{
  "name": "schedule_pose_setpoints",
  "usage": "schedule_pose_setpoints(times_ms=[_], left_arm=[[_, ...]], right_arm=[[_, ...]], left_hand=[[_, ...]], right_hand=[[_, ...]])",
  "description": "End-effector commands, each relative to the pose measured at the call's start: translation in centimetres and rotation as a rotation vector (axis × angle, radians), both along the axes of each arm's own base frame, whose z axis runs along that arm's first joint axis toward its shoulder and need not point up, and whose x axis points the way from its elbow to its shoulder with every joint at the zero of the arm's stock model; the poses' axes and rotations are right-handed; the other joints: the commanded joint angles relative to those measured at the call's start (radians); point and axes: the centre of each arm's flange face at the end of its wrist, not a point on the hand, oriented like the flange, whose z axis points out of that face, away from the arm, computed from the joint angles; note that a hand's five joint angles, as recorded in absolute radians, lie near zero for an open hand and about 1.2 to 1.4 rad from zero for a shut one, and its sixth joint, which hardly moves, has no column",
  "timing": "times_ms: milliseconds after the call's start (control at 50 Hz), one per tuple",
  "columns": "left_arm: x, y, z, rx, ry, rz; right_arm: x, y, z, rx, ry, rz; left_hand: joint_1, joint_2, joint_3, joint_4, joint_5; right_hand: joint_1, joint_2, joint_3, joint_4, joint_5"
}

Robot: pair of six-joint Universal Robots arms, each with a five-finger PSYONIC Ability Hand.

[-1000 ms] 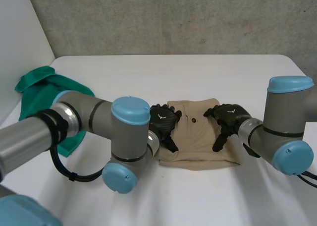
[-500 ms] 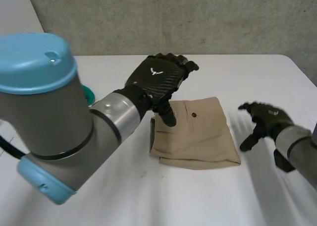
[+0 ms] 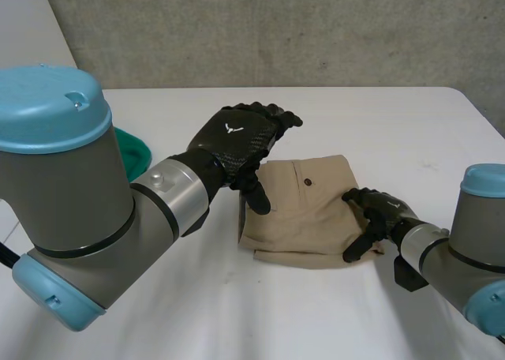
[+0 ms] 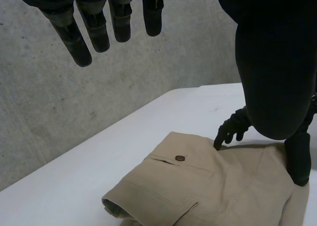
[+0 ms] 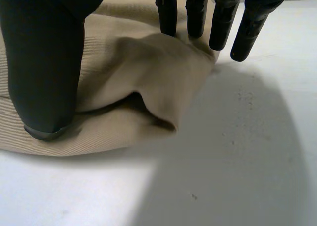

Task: Fold the laundry.

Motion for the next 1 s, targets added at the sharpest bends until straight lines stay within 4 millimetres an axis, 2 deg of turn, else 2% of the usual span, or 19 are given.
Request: schedule_pose_setpoints(times_ms=[20, 60, 80, 140, 220, 280, 400, 500, 560, 680, 740, 760, 820, 840, 920, 980, 1000], left_arm=[[0.0, 0.0, -0.1, 0.001, -0.002, 0.000], [0.0, 0.0, -0.1, 0.004, -0.002, 0.000], [0.0, 0.0, -0.1, 0.002, -0.001, 0.000], [0.0, 0.0, -0.2, 0.006, -0.003, 0.000], [0.0, 0.0, -0.2, 0.007, -0.003, 0.000], [0.0, 0.1, -0.3, 0.008, -0.003, 0.000], [0.1, 0.0, -0.4, 0.018, 0.001, 0.003], [0.1, 0.0, -0.4, 0.022, 0.004, 0.006], [0.1, 0.0, -0.4, 0.021, 0.005, 0.006], [0.1, 0.1, -0.4, 0.022, 0.007, 0.003], [0.0, 0.0, -0.4, 0.021, 0.007, 0.004], [0.0, 0.0, -0.4, 0.020, 0.008, 0.004], [0.0, 0.0, -0.3, 0.016, 0.011, 0.004], [0.0, 0.0, -0.4, 0.021, 0.011, 0.005], [0.0, 0.0, -0.5, 0.037, 0.019, 0.007], [0.1, -0.1, -0.6, 0.047, 0.024, 0.014], [0.1, -0.1, -0.7, 0.049, 0.024, 0.014]], right_arm=[[1.0, -0.5, -0.7, -0.004, 0.004, 0.023], [1.0, -0.7, -0.6, -0.012, 0.004, 0.016], [1.0, -1.0, -0.5, -0.025, 0.002, 0.010], [1.1, -1.5, -0.2, -0.058, -0.003, 0.000], [1.3, -2.7, 0.6, -0.120, -0.015, -0.013], [1.4, -3.4, 0.9, -0.142, -0.016, -0.014], [2.2, -6.3, 1.0, -0.195, -0.017, -0.011], [3.0, -9.7, 1.4, -0.275, 0.022, -0.001], [2.6, -12.2, 1.9, -0.309, 0.044, -0.027], [-1.2, -18.4, 2.0, -0.338, 0.076, -0.147], [-2.6, -20.4, 2.2, -0.353, 0.084, -0.186], [-4.6, -21.9, 2.0, -0.356, 0.097, -0.231], [-7.8, -23.8, 1.5, -0.361, 0.126, -0.306], [-10.0, -25.0, 1.8, -0.391, 0.147, -0.361], [-13.7, -26.2, 1.8, -0.428, 0.179, -0.429], [-15.7, -26.9, 1.7, -0.456, 0.191, -0.462], [-17.3, -27.3, 1.9, -0.481, 0.198, -0.482]], left_hand=[[0.002, -0.016, -0.012, -0.015, -0.019], [0.002, -0.016, -0.012, -0.015, -0.019], [0.002, -0.016, -0.012, -0.015, -0.019], [0.002, -0.016, -0.012, -0.015, -0.019], [0.002, -0.016, -0.012, -0.015, -0.019], [0.002, -0.016, -0.012, -0.015, -0.019], [0.002, -0.016, -0.012, -0.015, -0.019], [0.005, -0.013, -0.010, -0.012, -0.016], [0.005, -0.013, -0.010, -0.012, -0.016], [0.002, -0.016, -0.012, -0.015, -0.019], [0.002, -0.016, -0.012, -0.015, -0.019], [0.002, -0.016, -0.012, -0.015, -0.019], [0.002, -0.016, -0.012, -0.015, -0.019], [0.002, -0.016, -0.012, -0.015, -0.019], [0.005, -0.013, -0.010, -0.012, -0.016], [0.005, -0.013, -0.010, -0.012, -0.016], [0.005, -0.013, -0.010, -0.012, -0.016]], right_hand=[[0.239, 0.186, 0.204, 0.170, 0.175], [0.365, 0.312, 0.330, 0.296, 0.302], [0.534, 0.481, 0.499, 0.465, 0.471], [0.785, 0.732, 0.750, 0.716, 0.721], [1.229, 1.177, 1.195, 1.161, 1.166], [1.230, 1.178, 1.196, 1.162, 1.167], [1.230, 1.178, 1.196, 1.162, 1.167], [1.230, 1.178, 1.196, 1.162, 1.167], [1.230, 1.178, 1.196, 1.162, 1.167], [1.230, 1.178, 1.196, 1.162, 1.167], [1.230, 1.178, 1.196, 1.162, 1.167], [1.230, 1.178, 1.196, 1.162, 1.167], [1.230, 1.178, 1.196, 1.162, 1.167], [1.230, 1.178, 1.196, 1.162, 1.167], [1.230, 1.178, 1.196, 1.162, 1.167], [1.230, 1.178, 1.196, 1.162, 1.167], [1.230, 1.178, 1.196, 1.162, 1.167]])
